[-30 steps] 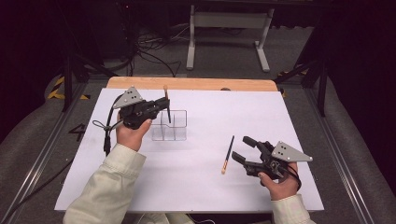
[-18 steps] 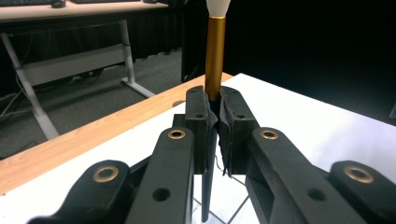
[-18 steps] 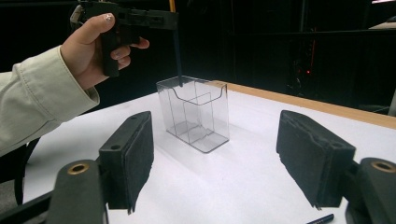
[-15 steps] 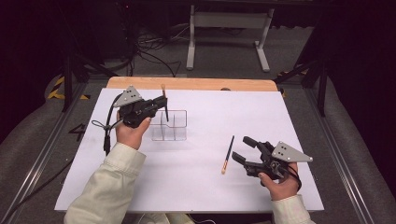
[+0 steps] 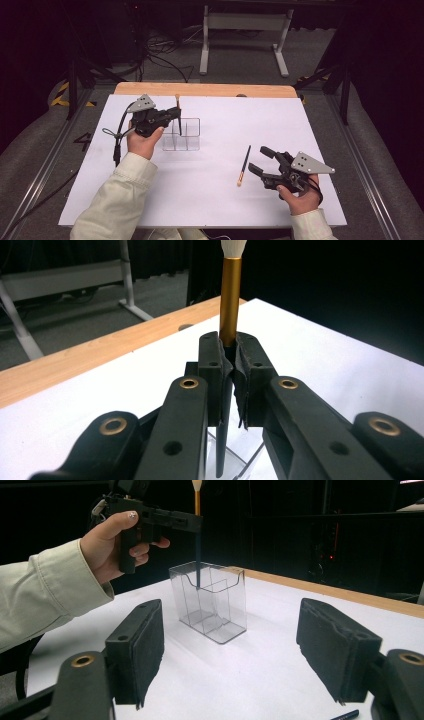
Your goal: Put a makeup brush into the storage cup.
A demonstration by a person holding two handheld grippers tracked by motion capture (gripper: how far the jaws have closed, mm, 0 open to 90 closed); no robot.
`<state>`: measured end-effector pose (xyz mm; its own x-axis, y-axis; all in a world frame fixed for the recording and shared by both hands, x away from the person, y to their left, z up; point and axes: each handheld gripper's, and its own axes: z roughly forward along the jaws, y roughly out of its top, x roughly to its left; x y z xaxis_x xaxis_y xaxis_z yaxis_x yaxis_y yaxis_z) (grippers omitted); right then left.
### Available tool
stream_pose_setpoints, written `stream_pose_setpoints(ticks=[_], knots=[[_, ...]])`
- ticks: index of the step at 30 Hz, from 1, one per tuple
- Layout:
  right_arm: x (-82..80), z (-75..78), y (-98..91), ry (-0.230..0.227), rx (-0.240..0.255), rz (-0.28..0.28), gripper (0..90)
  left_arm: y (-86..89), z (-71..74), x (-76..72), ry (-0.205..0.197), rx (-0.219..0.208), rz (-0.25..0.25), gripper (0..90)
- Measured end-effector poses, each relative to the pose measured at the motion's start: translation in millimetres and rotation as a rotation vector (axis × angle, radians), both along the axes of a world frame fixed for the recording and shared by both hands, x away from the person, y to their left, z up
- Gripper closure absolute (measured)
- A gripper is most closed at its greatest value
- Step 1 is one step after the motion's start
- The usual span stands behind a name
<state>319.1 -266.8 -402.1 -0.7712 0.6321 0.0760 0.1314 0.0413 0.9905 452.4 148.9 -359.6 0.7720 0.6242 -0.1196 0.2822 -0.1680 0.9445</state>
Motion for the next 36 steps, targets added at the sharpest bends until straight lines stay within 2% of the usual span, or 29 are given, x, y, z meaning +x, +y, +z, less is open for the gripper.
stream_pose_setpoints(ticks=[11, 27, 28, 30, 31, 36], knots=[[1.0, 0.5, 0.5, -0.003, 0.0, 0.004, 28.0, -0.2, -10.9, 5.0, 0.061, 0.018, 0.002, 82.8], [2.2, 1.7, 1.0, -0.006, 0.006, 0.009, 27.8, 1.4, -16.9, 7.5, 0.099, 0.026, -0.003, 81.9], [2.3, 1.8, 1.0, -0.006, 0.006, 0.01, 27.8, 1.9, -17.3, 7.5, 0.098, 0.005, -0.018, 78.1], [2.3, 2.2, 1.0, -0.007, 0.008, 0.011, 27.7, 2.0, -15.4, 6.1, 0.077, 0.022, -0.003, 59.9], [2.5, 2.3, 0.8, -0.009, 0.007, 0.009, 27.7, 2.1, -14.2, 4.8, 0.067, 0.023, 0.0, 54.2], [4.1, 4.5, 0.1, -0.013, 0.008, 0.011, 27.7, 8.0, -9.5, -5.0, 0.054, 0.028, -0.009, 40.5]])
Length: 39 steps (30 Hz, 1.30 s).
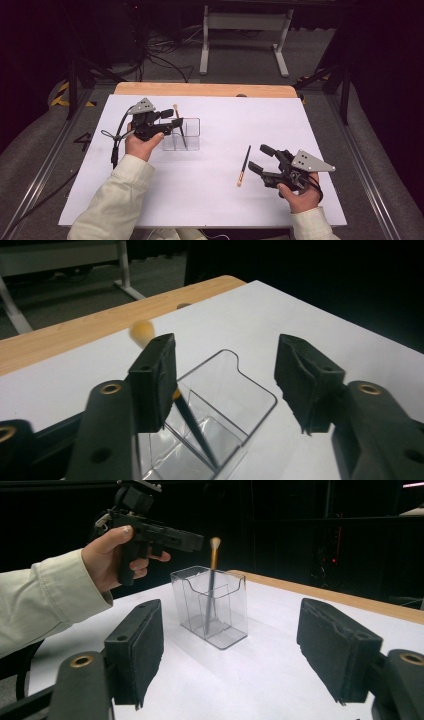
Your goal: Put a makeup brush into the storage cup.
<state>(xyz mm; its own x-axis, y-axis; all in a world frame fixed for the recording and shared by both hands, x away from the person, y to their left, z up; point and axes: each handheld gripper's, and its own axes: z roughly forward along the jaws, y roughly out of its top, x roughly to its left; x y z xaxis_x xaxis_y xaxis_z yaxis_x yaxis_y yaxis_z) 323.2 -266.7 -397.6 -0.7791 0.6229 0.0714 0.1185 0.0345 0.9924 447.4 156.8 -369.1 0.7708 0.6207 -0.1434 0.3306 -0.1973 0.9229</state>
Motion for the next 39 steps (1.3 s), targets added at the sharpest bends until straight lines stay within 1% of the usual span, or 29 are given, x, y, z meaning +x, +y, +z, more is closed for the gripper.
stream_pose_setpoints(ticks=[3, 4, 7, 8, 11, 12, 13, 15, 16, 17, 18, 20, 22, 23, 25, 26, 27, 28, 34, 36, 37, 38, 39], knots=[[3.0, 2.9, -0.3, -0.005, 0.004, 0.002, 27.7, 6.2, 1.5, -9.0, -0.006, 0.019, 0.004, 35.9], [3.0, 2.9, -0.3, -0.005, 0.004, 0.002, 27.7, 8.8, 2.1, -12.8, -0.006, 0.019, 0.002, 35.9], [5.5, 5.1, -0.9, -0.007, -0.007, 0.008, 27.6, 18.5, 5.1, -27.1, -0.036, 0.009, -0.001, 33.8], [6.4, 6.2, -1.8, -0.006, -0.017, 0.008, 27.5, 20.1, 6.2, -31.0, -0.047, 0.008, -0.001, 31.7], [7.9, 7.9, -4.4, 0.0, -0.028, 0.006, 26.4, 23.2, 8.8, -42.4, -0.066, 0.011, -0.021, 29.1], [8.3, 8.3, -5.4, 0.001, -0.03, 0.006, 26.4, 23.9, 9.1, -45.6, -0.081, 0.012, -0.027, 28.4], [8.3, 8.3, -5.4, 0.001, -0.03, 0.006, 26.4, 23.9, 9.1, -45.6, -0.081, 0.012, -0.027, 27.3], [9.8, 9.4, -7.9, 0.009, -0.039, 0.004, 24.8, 25.7, 9.6, -54.9, -0.098, 0.011, -0.042, 25.9], [10.6, 9.6, -8.7, 0.015, -0.044, 0.006, 24.5, 26.3, 9.6, -57.3, -0.097, 0.01, -0.048, 25.1], [10.7, 9.8, -9.2, 0.018, -0.049, 0.005, 24.5, 27.4, 9.1, -60.4, -0.105, 0.004, -0.057, 24.6], [11.2, 10.0, -9.7, 0.019, -0.055, 0.006, 24.4, 28.1, 8.6, -63.2, -0.097, -0.001, -0.071, 23.6], [12.5, 10.6, -9.8, 0.028, -0.065, 0.006, 23.0, 30.0, 7.4, -68.8, -0.109, 0.008, -0.087, 22.0], [13.9, 11.7, -9.0, 0.051, -0.077, 0.018, 22.8, 32.0, 5.6, -72.8, -0.111, 0.005, -0.093, 21.5], [13.9, 11.7, -9.0, 0.051, -0.077, 0.018, 22.8, 32.0, 5.6, -72.8, -0.111, 0.005, -0.093, 21.2], [16.0, 11.7, -5.8, 0.077, -0.096, 0.043, 22.3, 34.2, 2.8, -77.0, -0.108, 0.008, -0.093, 21.1], [16.4, 11.4, -4.7, 0.076, -0.101, 0.047, 22.3, 35.1, 2.1, -78.7, -0.101, 0.009, -0.101, 21.0], [17.0, 11.1, -3.9, 0.078, -0.106, 0.052, 22.3, 35.6, 1.1, -80.1, -0.104, 0.006, -0.099, 20.9], [17.5, 11.1, -3.2, 0.081, -0.109, 0.053, 22.3, 35.9, 0.7, -81.3, -0.099, 0.006, -0.096, 20.9], [19.6, 13.9, -3.0, 0.069, -0.122, 0.053, 22.3, 40.5, -1.8, -86.9, -0.106, -0.02, -0.093, 20.5], [20.4, 15.6, -3.7, 0.068, -0.136, 0.053, 22.0, 43.0, -2.7, -88.4, -0.107, -0.029, -0.096, 20.1], [20.9, 16.4, -3.7, 0.073, -0.15, 0.055, 21.8, 44.3, -3.6, -89.3, -0.111, -0.036, -0.095, 20.0], [21.4, 17.3, -3.8, 0.074, -0.162, 0.056, 21.8, 46.1, -4.3, -90.7, -0.105, -0.039, -0.096, 20.0], [22.3, 18.6, -3.8, 0.075, -0.177, 0.057, 21.8, 47.0, -4.8, -90.9, -0.111, -0.04, -0.096, 20.0]])
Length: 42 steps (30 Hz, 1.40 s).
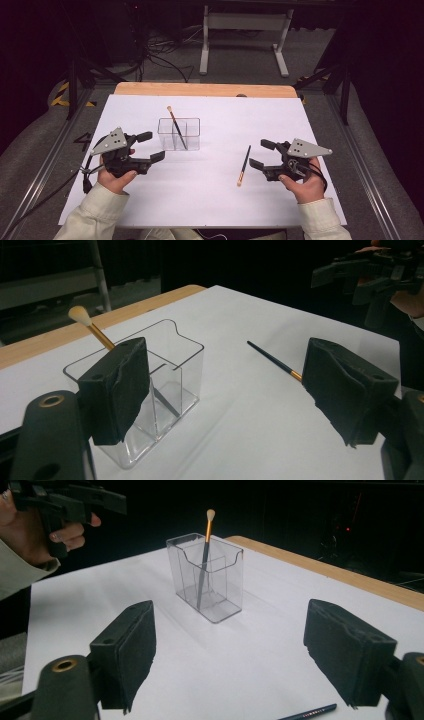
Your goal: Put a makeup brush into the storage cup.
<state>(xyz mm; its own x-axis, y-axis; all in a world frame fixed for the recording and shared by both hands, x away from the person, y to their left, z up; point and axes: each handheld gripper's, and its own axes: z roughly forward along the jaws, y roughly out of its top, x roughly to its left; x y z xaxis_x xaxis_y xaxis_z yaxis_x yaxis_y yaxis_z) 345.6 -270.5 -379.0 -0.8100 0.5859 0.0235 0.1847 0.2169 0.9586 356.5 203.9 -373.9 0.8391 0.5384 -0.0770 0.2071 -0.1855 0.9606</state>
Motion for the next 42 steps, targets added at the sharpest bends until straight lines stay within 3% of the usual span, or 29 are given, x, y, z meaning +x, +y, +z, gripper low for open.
stream_pose_setpoints(ticks=[4, 11, 14, 21, 30, 33, 42], knots=[[4.6, 4.5, 0.8, 0.002, -0.069, 0.014, 21.8, 3.9, -2.4, -3.5, 0.006, -0.014, 0.006, 20.0], [18.3, 9.9, 5.1, 0.031, -0.172, 0.038, 21.8, 9.5, -5.4, -9.1, -0.006, 0.0, 0.027, 19.8], [26.6, 13.2, 7.9, 0.042, -0.251, 0.057, 20.6, 13.6, -6.9, -13.4, 0.0, -0.004, 0.038, 19.7], [40.4, 18.2, 11.4, 0.065, -0.361, 0.1, 19.7, 23.0, -9.8, -23.0, 0.005, 0.01, 0.078, 19.5], [55.3, 24.6, 15.6, 0.074, -0.456, 0.159, 18.4, 36.8, -14.6, -35.8, 0.014, -0.007, 0.115, 19.0], [60.5, 27.3, 17.6, 0.076, -0.479, 0.181, 18.4, 42.1, -15.1, -39.6, 0.014, 0.012, 0.135, 19.1], [74.0, 30.2, 26.4, 0.085, -0.565, 0.257, 16.1, 50.5, -18.5, -47.6, 0.018, 0.009, 0.168, 18.0]])
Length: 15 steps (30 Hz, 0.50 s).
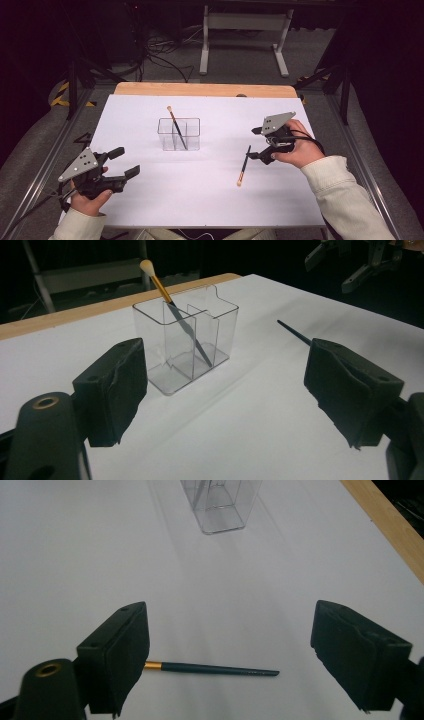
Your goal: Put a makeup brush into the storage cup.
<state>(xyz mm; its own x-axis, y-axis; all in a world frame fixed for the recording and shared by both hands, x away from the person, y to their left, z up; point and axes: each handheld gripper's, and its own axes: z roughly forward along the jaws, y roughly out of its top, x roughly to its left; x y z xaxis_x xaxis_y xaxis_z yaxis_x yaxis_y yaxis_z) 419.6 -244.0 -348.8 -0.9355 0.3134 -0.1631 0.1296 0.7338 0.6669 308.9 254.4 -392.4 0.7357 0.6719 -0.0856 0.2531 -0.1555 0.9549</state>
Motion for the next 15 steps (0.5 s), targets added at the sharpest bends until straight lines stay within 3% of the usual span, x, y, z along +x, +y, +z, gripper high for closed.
stream_pose_setpoints(ticks=[15], knots=[[12.3, -1.8, 16.2, 0.03, -0.158, 0.084, 13.8, 7.8, -3.2, -0.4, -0.016, -0.021, 0.018, 16.0]])
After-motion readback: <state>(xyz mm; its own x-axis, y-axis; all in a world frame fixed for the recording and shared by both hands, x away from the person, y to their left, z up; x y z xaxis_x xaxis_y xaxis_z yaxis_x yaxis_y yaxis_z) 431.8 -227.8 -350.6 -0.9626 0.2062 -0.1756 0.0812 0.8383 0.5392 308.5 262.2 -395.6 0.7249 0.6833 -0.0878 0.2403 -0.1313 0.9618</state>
